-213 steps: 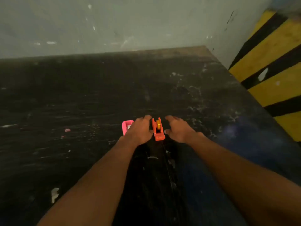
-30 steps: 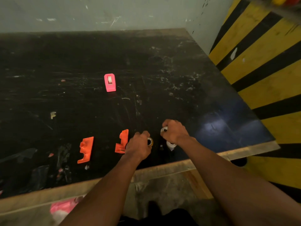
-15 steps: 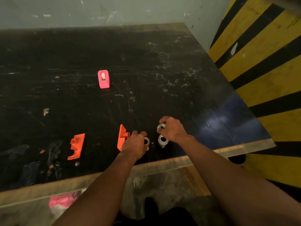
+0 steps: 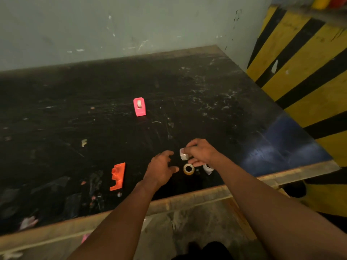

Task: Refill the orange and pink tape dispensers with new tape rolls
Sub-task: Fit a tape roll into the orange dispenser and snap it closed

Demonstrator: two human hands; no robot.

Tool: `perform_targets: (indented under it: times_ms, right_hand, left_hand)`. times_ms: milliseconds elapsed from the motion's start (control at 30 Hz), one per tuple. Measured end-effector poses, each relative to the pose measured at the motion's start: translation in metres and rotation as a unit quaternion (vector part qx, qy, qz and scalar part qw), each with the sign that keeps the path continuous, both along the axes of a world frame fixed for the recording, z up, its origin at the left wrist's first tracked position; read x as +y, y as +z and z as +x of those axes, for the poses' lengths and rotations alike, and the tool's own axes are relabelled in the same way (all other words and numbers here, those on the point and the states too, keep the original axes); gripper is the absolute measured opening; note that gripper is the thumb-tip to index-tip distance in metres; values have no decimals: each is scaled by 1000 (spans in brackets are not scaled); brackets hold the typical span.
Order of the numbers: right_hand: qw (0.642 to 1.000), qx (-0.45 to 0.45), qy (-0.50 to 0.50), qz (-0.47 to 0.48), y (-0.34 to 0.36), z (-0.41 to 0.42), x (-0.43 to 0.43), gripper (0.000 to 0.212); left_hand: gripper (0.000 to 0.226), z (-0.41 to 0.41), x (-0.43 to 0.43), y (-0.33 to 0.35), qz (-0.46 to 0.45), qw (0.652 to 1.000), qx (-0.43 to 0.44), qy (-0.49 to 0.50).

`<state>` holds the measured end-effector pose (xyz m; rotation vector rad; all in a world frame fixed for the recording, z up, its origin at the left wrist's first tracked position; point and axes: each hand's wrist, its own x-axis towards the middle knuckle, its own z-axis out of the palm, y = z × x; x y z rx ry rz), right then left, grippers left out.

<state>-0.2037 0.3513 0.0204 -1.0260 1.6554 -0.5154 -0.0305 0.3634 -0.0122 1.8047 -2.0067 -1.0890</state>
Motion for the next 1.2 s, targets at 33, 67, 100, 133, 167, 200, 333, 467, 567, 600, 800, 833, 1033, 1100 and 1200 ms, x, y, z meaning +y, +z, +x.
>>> perform_targets:
  times_ms: [33,67,100,133,167,200,333,467,567,600,800,833,1033,1100,1200]
  right_hand:
    - [1000,-18,-5,6,2,8,3,30]
    - [999,-32,-7,11,3,16,6,33]
    - [999,-44,-7,14,6,24,10,34]
    - [998,-55,-7,17,8,31,15,35]
    - [998,-65,-8,21,10,38,19,35]
    - [997,-73,-9,23,11,45,24,34]
    - [997,-74,-5,17,11,72,41,22]
    - [997,-79,-6,12,4,93,55,18]
    - [996,-81,-18,9,-2,102,62,20]
    - [996,-83,-22,11,-4,104,64,21]
    - [996,-84,-19,29,-11,101,58,20]
    - [997,-75,-26,23,-12,98,53,19]
    - [990,132,12,-52,-26,76,21,25]
    - [983,167,55,-54,-33,76,12,33]
    - [976,182,104,-59,-45,79,2,42]
  left_hand:
    - [62,8,1,3,0,1000,16,4]
    - [62,15,2,5,-4,1000,29,8]
    - [62,23,4,6,-12,999,39,11]
    - [63,30,6,6,-20,998,49,14]
    - [64,38,10,6,-26,998,60,18]
    - [63,45,13,5,-31,997,72,22]
    - [54,72,24,1,-34,992,123,6]
    - [47,91,35,-1,-52,986,156,-21]
    - [48,100,40,-4,-45,985,166,-31]
    - [49,103,41,-5,-42,985,164,-35]
    - [45,106,34,-7,-35,989,135,-57]
    - [44,105,30,-7,-31,989,135,-45]
    - [47,96,-1,-7,-30,994,102,12]
    - [47,92,-11,-7,-36,995,93,27]
    - [48,87,-20,-8,-27,995,80,43]
